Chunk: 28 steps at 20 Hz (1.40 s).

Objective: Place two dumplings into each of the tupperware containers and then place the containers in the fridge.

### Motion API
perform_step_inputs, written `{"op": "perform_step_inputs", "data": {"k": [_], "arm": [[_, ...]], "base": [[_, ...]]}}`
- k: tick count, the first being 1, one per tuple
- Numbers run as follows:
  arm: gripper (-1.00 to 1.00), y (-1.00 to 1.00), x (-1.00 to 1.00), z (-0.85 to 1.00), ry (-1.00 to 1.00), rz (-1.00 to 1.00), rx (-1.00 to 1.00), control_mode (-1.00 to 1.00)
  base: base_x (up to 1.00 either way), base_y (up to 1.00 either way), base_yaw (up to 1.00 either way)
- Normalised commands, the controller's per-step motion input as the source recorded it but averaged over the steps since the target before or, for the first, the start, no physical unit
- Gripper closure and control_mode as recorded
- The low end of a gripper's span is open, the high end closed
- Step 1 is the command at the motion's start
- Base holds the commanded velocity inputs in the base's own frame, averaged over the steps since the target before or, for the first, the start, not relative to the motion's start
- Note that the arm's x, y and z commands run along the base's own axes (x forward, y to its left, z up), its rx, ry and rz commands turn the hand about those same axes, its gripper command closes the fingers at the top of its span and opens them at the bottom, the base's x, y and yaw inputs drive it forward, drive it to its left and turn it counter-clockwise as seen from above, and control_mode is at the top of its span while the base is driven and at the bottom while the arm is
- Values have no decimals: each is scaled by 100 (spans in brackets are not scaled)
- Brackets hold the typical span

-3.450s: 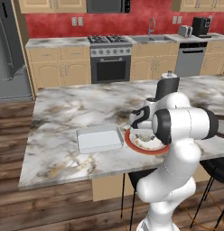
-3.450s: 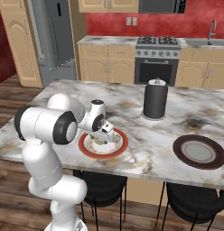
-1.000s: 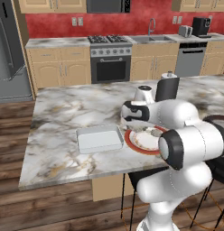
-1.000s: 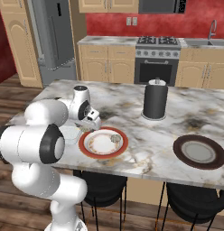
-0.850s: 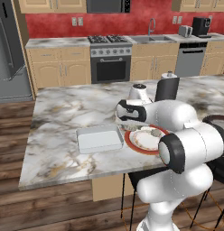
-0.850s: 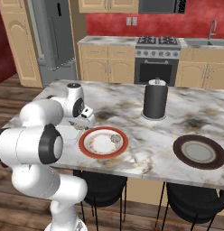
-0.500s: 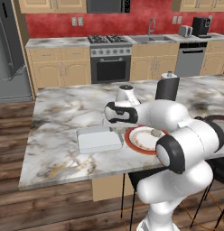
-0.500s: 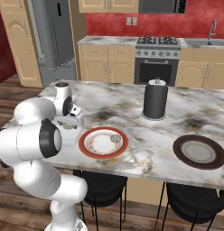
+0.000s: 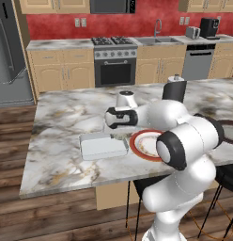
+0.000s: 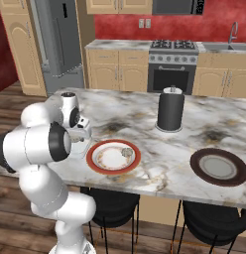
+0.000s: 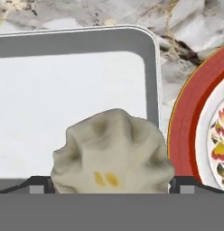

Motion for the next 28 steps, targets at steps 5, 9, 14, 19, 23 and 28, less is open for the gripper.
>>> {"op": "perform_step_inputs", "data": {"k": [5,9,14,19,23,28], "arm": [[100,20,1,-56,0,4,0,-100],[100,18,0,-7,0,3,0,-100],[100,0,19,0,0,2,0,-100],[100,0,25,0,0,1,0,-100],[-100,0,15,0,0,0,0,-100],[-100,0,1,0,0,0,0,-100]], "base": [[0,0,0],[0,0,0],[0,0,0],[0,0,0],[0,0,0],[0,0,0]]}}
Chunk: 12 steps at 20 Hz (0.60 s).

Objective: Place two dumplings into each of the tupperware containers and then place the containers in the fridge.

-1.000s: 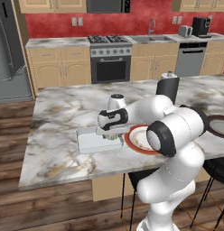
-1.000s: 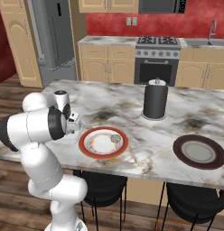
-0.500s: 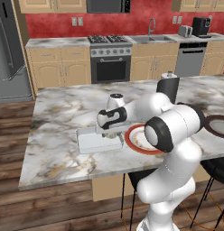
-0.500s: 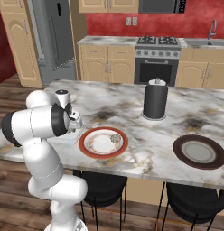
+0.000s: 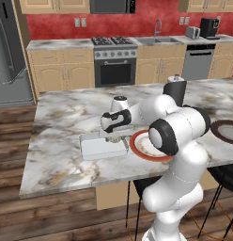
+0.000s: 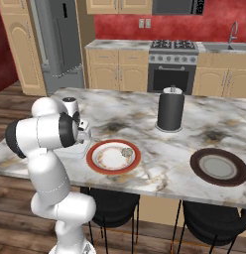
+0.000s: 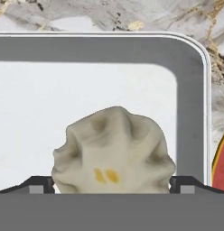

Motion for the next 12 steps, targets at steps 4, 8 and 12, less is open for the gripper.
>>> {"op": "perform_step_inputs", "data": {"k": [4,8,12], "arm": [[-100,0,0,0,0,0,0,-100],[-100,0,0,0,0,0,0,-100],[-100,0,0,0,0,0,0,-100]], "base": [[0,0,0],[0,0,0],[0,0,0]]}}
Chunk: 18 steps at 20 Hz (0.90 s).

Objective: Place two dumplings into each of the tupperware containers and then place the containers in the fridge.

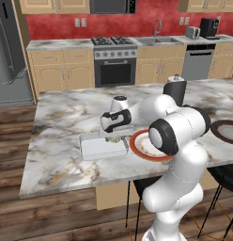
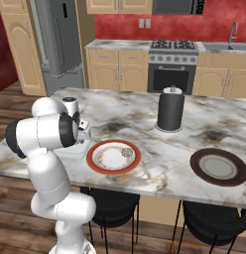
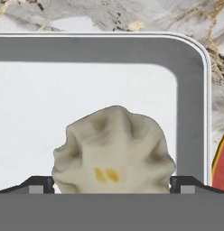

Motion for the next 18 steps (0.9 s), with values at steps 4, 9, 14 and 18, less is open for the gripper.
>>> {"op": "perform_step_inputs", "data": {"k": [4,9,14,18], "arm": [[-100,0,0,0,0,0,0,-100],[-100,0,0,1,0,0,0,-100],[-100,0,0,0,0,0,0,-100],[-100,0,0,0,7,0,0,-100]], "base": [[0,0,0],[0,0,0],[0,0,0],[0,0,0]]}}
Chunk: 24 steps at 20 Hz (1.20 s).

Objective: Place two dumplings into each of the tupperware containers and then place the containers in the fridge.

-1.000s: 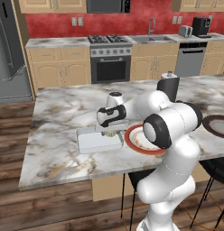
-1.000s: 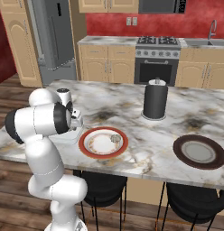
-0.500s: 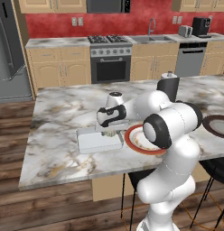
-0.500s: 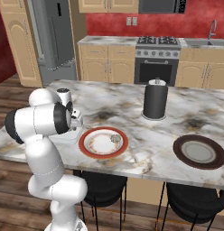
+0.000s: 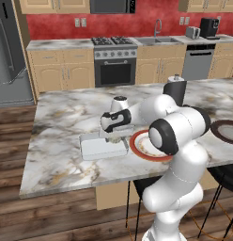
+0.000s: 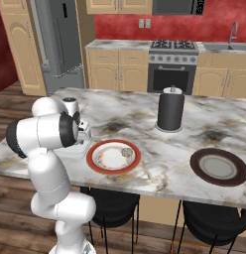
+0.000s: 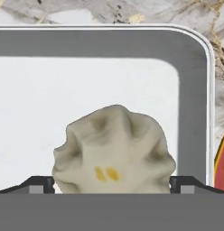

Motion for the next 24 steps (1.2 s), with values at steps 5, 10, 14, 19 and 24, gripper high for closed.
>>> {"op": "perform_step_inputs", "data": {"k": [5,10,14,19,24], "arm": [[-100,0,11,-1,17,0,0,-100],[-100,2,27,0,14,0,0,-100],[-100,3,35,0,-2,0,0,-100],[-100,11,15,0,-18,0,0,-100],[-100,9,13,0,-21,0,0,-100]], "base": [[0,0,0],[0,0,0],[0,0,0],[0,0,0],[0,0,0]]}}
